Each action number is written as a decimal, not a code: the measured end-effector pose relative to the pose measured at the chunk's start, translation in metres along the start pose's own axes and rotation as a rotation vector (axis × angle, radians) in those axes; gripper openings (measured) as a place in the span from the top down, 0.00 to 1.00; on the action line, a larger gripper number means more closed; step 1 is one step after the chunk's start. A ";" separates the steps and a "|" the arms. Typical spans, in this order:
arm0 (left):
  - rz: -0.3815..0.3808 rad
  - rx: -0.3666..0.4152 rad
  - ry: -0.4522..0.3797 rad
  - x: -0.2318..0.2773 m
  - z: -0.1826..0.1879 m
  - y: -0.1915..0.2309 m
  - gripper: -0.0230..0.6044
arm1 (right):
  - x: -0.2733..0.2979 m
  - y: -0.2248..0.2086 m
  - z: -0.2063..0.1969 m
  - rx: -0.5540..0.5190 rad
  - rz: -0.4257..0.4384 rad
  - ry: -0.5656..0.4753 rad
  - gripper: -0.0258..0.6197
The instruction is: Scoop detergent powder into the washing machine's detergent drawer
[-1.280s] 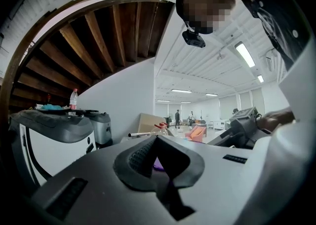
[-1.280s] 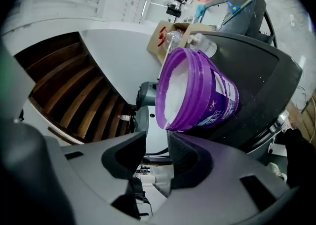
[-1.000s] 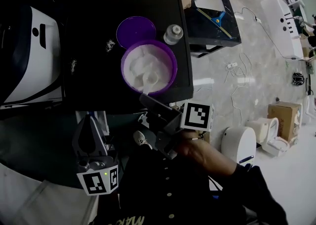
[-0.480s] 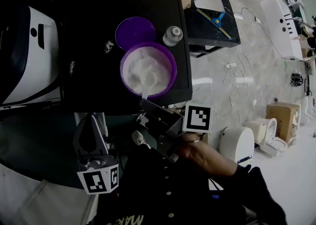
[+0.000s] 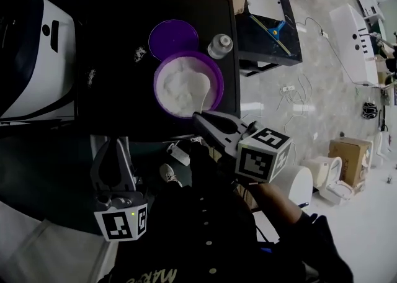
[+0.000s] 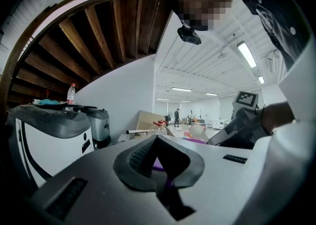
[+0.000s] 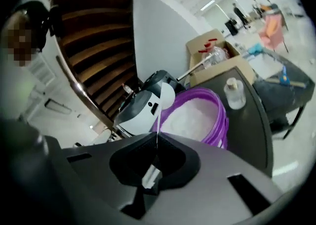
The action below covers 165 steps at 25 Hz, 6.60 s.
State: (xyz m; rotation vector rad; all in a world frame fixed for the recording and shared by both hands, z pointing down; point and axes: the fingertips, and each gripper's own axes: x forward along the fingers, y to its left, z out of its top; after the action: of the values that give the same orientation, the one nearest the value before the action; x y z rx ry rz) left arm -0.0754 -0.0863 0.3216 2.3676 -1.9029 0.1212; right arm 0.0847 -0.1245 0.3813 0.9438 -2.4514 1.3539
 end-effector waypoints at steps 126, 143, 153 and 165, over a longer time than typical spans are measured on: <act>0.415 0.009 -0.056 -0.140 0.024 0.073 0.94 | 0.057 0.119 -0.048 0.038 0.546 0.497 0.91; 0.622 -0.030 -0.059 -0.226 0.008 0.108 0.94 | 0.125 0.177 -0.116 -0.065 0.589 0.672 0.91; 0.624 -0.091 -0.043 -0.226 -0.015 0.115 0.94 | 0.175 0.153 -0.177 -0.188 0.455 0.730 0.91; 0.636 -0.150 0.010 -0.233 -0.053 0.122 0.94 | 0.229 0.107 -0.246 -0.359 0.297 0.786 0.91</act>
State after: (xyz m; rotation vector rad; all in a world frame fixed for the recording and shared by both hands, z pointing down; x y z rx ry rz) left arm -0.2447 0.1205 0.3485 1.5928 -2.4815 0.0332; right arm -0.1930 0.0158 0.5481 -0.0573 -2.1144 1.0192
